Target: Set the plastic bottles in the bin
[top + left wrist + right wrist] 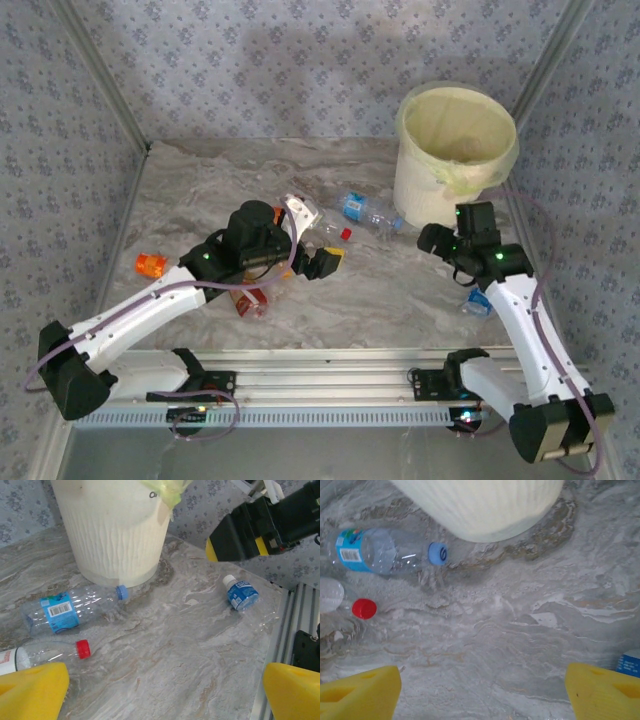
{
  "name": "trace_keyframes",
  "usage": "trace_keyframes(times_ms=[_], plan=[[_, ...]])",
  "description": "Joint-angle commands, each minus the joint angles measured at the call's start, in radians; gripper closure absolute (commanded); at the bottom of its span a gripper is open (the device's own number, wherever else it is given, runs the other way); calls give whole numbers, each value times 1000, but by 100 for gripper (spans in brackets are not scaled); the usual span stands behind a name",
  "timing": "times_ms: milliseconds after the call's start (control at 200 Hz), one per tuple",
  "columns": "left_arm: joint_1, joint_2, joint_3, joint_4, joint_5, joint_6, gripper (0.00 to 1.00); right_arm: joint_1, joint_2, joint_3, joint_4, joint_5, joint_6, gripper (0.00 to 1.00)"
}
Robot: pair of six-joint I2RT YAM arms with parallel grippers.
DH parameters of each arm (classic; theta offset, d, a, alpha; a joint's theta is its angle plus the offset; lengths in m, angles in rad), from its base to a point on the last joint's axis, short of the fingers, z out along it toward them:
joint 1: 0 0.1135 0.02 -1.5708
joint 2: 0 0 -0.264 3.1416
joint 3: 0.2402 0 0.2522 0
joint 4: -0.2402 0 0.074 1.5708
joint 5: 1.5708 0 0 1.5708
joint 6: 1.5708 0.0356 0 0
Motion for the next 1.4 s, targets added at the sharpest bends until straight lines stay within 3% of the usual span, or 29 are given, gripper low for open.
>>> trace_keyframes(times_ms=[0, 165, 370, 525, 665, 819, 1034, 1124, 1274, 1399], plan=[[-6, -20, 33, -7, -26, 25, 0, 102, -4, -10, 40, 124, 40, 12], [9, -3, 30, -7, -34, 36, 0, 247, -12, -52, 96, 234, 47, 12], [17, 36, 27, 15, -21, 8, 0, 361, -22, -88, 165, 243, -22, 11], [54, 74, 48, 5, 19, -15, 0, 378, -3, -88, 146, 261, -4, 11], [61, 106, 96, -42, 96, 44, 0, 372, -25, -91, 27, 341, 84, 10], [57, 124, 100, -33, 252, 49, 0, 263, -49, -92, -127, 369, 161, 6], [34, 122, 104, -6, 322, 7, 0, 67, -99, -136, -264, 375, 183, 0], [13, 112, 90, -4, 321, -2, 0, 0, -100, -147, -266, 347, 184, 0], [-69, 105, 75, -50, 229, 64, 0, -133, -30, -148, -275, 292, 201, 0], [-80, 119, 98, -79, 225, 64, 0, -199, 12, -177, -265, 284, 213, 0]])
